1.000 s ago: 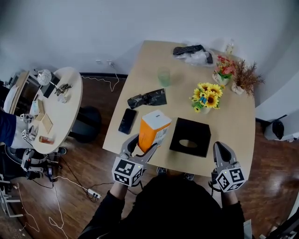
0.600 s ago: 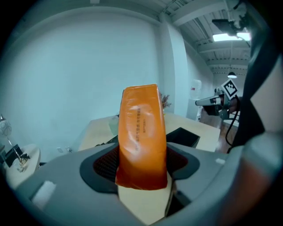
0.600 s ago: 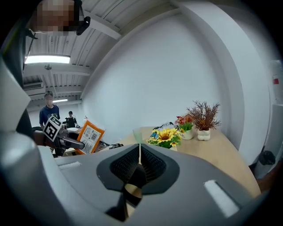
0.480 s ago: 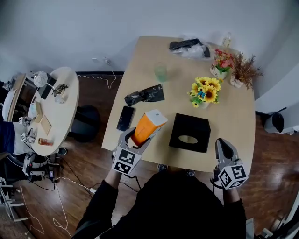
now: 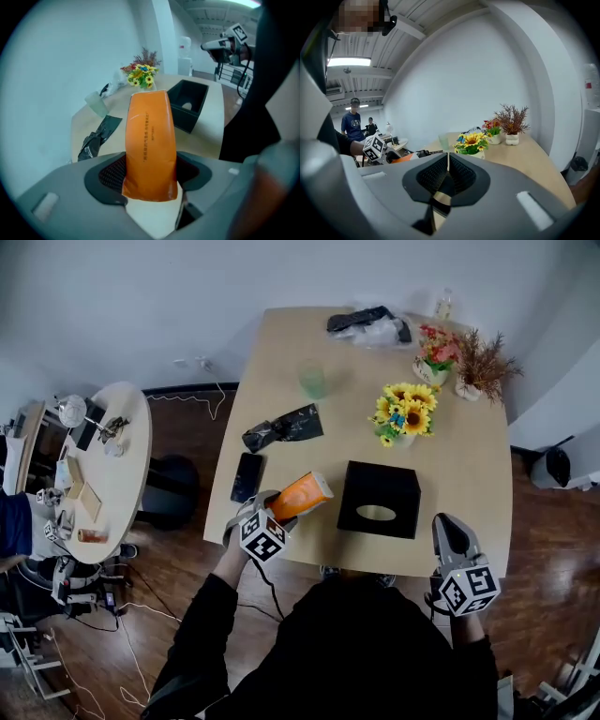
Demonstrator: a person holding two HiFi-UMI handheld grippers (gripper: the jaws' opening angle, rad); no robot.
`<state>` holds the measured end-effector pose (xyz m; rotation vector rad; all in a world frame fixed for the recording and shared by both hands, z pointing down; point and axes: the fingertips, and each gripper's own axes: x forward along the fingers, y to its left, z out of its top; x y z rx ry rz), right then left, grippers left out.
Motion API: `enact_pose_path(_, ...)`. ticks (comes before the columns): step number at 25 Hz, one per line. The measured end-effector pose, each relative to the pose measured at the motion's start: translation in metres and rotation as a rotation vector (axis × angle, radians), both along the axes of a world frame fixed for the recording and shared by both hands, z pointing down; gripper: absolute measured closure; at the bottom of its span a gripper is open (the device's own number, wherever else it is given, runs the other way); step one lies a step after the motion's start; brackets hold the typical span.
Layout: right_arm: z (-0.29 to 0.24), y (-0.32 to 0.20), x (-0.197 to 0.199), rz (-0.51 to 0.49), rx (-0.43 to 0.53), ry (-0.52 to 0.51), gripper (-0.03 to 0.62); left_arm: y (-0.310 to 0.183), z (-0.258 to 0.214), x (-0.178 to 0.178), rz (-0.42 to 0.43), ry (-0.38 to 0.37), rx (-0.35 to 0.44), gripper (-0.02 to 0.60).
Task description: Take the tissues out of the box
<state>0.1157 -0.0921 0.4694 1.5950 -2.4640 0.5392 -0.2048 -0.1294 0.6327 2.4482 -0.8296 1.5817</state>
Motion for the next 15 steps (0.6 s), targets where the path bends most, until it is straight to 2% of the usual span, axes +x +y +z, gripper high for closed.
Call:
enact_pose_path(3, 0.003, 0.002, 0.003, 0.011, -0.008, -0.004, 0.58, 0.004, 0.017, -0.005, 0.11, -0.166, -0.023, 0.293)
enact_pose_path(5, 0.004, 0.003, 0.003, 0.015, -0.009, -0.009, 0.58, 0.006, 0.023, -0.004, 0.163, -0.223, -0.041, 0.293)
enact_pose_path(10, 0.009, 0.003, 0.003, 0.019, -0.016, -0.015, 0.58, 0.01, 0.033, 0.009, 0.219, -0.224, -0.102, 0.287)
enact_pose_path(15, 0.011, 0.004, 0.002, 0.014, -0.026, -0.018, 0.58, 0.011, 0.041, 0.01, 0.204, -0.216, -0.128, 0.281)
